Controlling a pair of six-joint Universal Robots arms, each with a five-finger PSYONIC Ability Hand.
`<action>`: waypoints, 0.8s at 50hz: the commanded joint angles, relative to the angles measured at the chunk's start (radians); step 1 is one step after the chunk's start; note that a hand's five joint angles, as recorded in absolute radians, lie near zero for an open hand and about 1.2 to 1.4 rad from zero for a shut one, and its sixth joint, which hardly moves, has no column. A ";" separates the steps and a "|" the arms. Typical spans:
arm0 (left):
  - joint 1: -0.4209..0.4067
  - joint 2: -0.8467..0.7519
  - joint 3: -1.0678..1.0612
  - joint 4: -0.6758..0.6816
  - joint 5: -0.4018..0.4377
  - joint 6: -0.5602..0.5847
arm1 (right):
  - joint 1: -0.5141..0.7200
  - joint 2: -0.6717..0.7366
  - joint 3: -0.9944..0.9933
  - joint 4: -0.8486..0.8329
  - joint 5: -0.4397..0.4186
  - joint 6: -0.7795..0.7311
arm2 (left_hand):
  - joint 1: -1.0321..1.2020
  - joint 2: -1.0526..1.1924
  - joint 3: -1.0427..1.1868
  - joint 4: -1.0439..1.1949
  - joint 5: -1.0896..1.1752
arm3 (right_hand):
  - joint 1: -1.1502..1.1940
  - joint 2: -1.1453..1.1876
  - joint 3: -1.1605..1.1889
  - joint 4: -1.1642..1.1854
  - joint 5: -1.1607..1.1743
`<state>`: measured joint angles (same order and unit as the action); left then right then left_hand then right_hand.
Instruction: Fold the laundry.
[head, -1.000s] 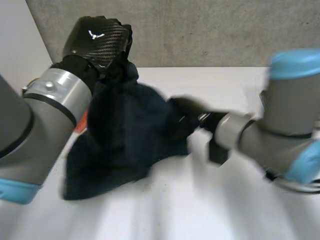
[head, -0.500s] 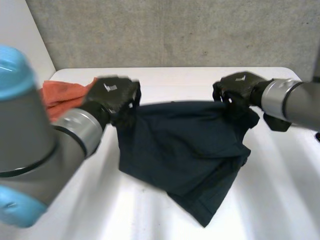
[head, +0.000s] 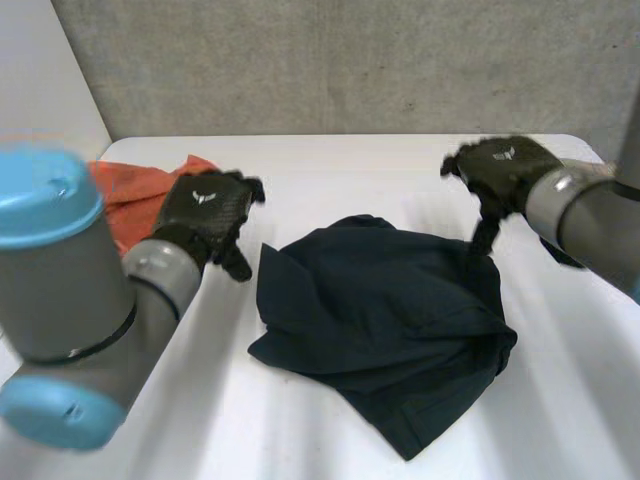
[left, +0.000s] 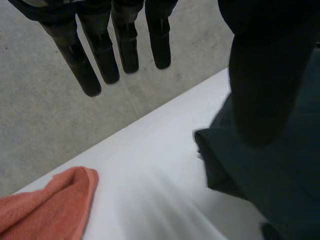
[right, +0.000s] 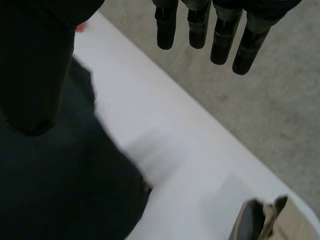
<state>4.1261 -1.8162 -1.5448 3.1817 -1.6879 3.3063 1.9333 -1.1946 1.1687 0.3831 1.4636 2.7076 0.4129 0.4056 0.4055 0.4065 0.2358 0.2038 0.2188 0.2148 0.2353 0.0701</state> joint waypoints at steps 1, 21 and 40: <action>-0.087 0.052 -0.162 0.003 0.005 -0.005 | -0.062 -0.095 0.288 -0.003 -0.055 -0.066 | 0.206 0.213 0.213 0.212 0.208 | -0.029 -0.044 -0.040 -0.061 -0.070; -0.139 -0.307 0.069 0.081 -0.055 0.004 | -0.093 -0.028 0.499 -0.300 -0.126 -0.052 | 0.103 0.110 0.110 0.109 0.106 | 0.386 0.371 0.375 0.354 0.345; -0.135 -0.433 0.133 0.290 -0.082 0.182 | -0.089 0.013 0.474 -0.360 -0.129 -0.071 | 0.983 0.990 0.991 0.990 0.986 | 1.192 1.177 1.181 1.161 1.152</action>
<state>3.9849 -2.2388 -1.4217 3.4326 -1.7662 3.3805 1.8461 -1.1758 1.6619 0.0201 1.3377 2.6533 0.8166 0.7780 0.7772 0.7798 0.5944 0.9501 1.1734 1.1791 1.1825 0.9765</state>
